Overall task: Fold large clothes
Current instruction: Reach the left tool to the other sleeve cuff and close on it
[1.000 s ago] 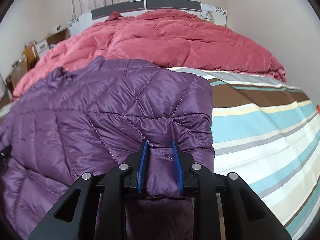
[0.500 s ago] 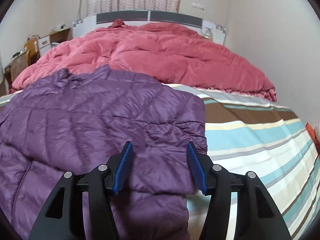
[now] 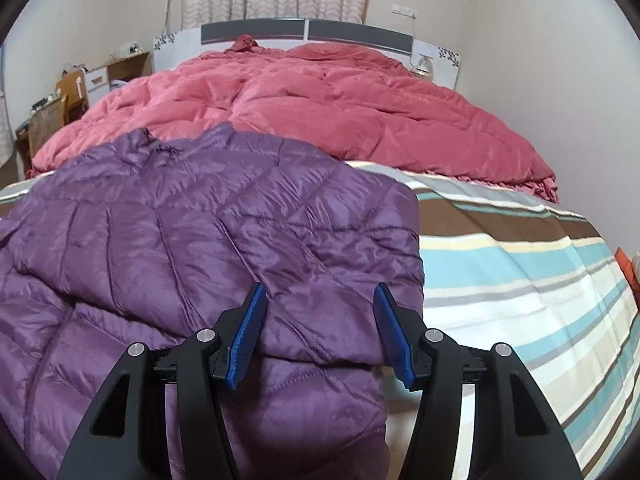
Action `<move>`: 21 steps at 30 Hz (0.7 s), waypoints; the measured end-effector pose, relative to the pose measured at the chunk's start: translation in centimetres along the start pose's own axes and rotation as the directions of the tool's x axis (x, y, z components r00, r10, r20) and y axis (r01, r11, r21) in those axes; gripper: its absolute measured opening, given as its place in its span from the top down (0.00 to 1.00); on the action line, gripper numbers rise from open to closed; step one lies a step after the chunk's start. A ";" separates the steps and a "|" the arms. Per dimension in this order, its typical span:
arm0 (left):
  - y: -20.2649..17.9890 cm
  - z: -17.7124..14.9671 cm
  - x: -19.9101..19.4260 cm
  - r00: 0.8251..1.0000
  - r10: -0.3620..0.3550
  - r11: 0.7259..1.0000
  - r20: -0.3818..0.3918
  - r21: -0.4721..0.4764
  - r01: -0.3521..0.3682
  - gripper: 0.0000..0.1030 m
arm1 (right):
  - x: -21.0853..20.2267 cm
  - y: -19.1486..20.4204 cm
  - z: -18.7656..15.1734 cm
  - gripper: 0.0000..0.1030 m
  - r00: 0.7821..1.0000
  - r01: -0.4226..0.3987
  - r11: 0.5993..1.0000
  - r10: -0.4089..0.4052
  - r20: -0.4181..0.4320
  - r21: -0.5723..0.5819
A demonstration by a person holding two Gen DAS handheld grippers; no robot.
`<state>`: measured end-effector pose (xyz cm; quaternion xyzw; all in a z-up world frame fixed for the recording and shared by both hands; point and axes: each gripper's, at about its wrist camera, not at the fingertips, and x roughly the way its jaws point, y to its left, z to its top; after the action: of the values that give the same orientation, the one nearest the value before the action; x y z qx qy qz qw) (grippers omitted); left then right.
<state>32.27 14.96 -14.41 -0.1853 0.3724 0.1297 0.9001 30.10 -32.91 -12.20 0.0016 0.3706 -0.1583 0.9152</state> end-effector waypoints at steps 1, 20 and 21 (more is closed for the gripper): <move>1.2 0.1 0.1 1.000 0.017 0.999 0.003 -0.040 -0.017 0.18 | 0.1 0.0 0.1 0.46 1.000 0.000 1.000 0.000 0.001 -0.007; 12.9 -2.8 0.6 0.993 0.114 0.826 -0.013 -0.555 -0.102 0.44 | 2.2 0.2 -0.7 0.46 0.998 0.008 1.000 -0.007 -0.057 0.007; 13.3 -2.8 0.8 0.995 0.103 0.808 0.001 -0.583 -0.083 0.44 | 2.2 0.2 -0.7 0.46 0.998 0.009 1.000 -0.009 -0.056 0.006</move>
<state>26.16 25.78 -20.00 -0.4311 0.3089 0.2842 0.7988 31.17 -33.25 -14.23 0.0071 0.3956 -0.1634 0.9038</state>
